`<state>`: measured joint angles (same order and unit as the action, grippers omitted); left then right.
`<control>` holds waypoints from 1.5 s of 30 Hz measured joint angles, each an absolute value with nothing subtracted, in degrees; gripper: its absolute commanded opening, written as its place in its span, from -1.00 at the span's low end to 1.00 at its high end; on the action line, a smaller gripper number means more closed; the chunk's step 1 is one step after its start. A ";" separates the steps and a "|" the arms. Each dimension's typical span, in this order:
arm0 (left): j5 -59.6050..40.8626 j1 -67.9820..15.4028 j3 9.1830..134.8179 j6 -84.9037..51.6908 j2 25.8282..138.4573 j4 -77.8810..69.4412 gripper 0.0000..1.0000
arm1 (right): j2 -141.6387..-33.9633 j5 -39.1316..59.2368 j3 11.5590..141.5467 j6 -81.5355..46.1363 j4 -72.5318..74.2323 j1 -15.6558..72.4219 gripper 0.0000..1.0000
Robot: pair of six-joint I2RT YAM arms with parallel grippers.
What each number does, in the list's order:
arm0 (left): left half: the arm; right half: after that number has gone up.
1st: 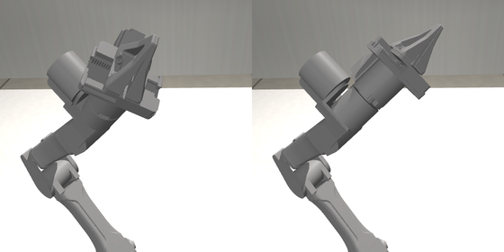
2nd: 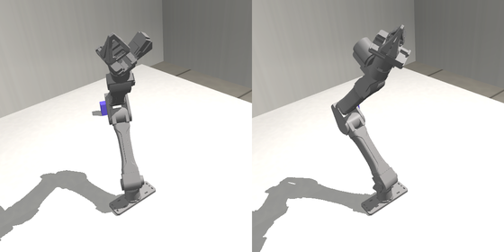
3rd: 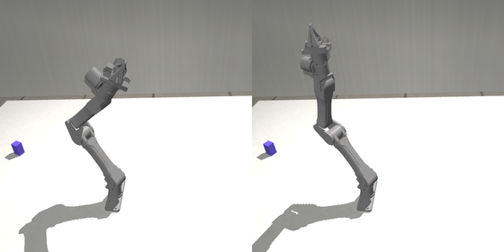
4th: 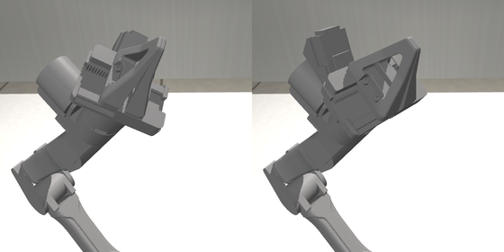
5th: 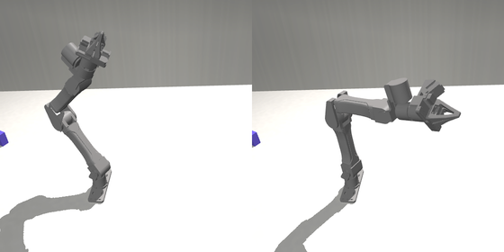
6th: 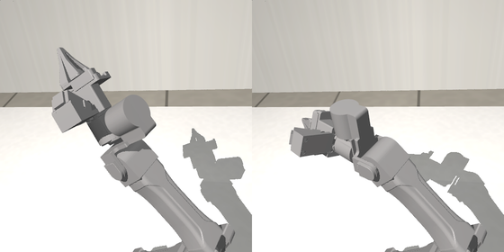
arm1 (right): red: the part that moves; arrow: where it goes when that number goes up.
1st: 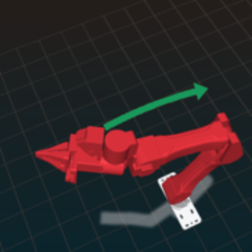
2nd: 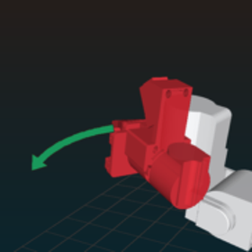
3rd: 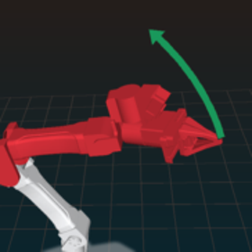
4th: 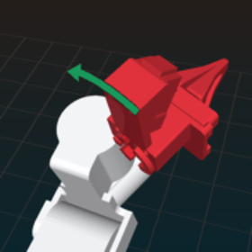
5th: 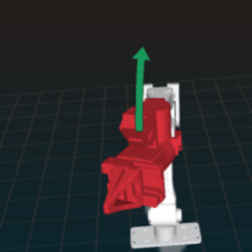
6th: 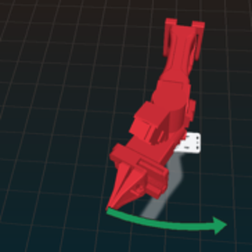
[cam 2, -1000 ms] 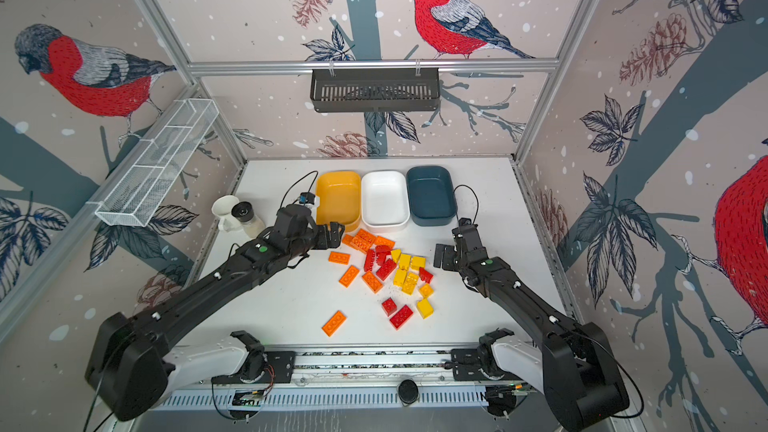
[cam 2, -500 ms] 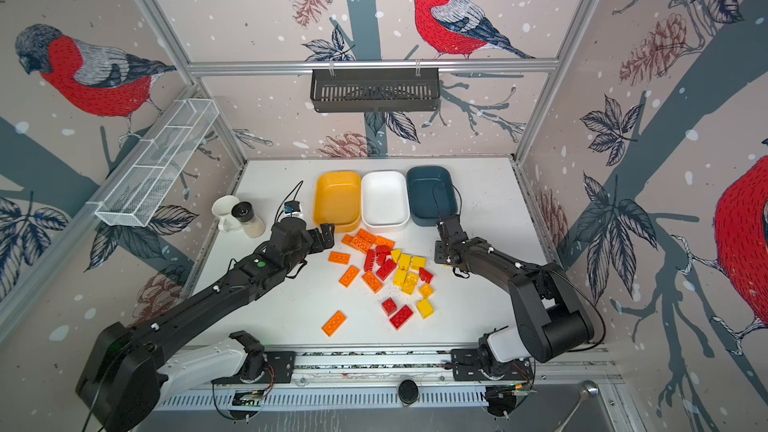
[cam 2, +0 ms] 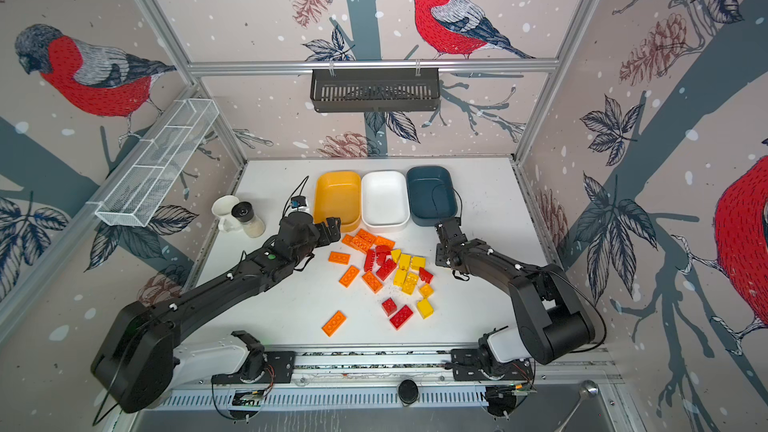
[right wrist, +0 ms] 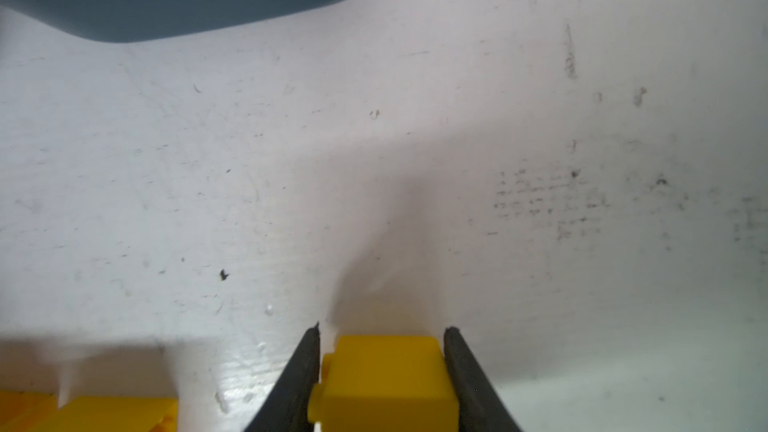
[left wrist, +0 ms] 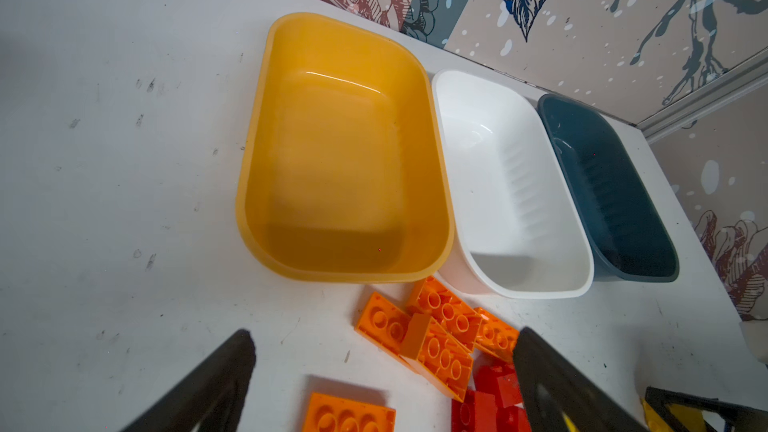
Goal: Sort the legos into containers by color
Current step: 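Carry the yellow brick with the right gripper and drop it into the teal tub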
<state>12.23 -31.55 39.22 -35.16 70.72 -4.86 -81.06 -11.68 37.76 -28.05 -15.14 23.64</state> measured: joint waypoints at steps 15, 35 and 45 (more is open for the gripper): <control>11.75 -31.55 39.09 -34.28 72.84 -6.61 0.94 | -82.41 -0.03 53.32 -20.82 -9.87 24.25 -0.35; 3.07 -31.77 43.77 -31.05 75.90 2.09 0.94 | -107.68 -13.52 80.82 -23.16 -13.63 26.85 0.62; 1.76 -33.52 45.23 -32.58 79.48 3.79 0.94 | -85.69 -11.00 55.61 -22.50 -10.72 32.03 0.83</control>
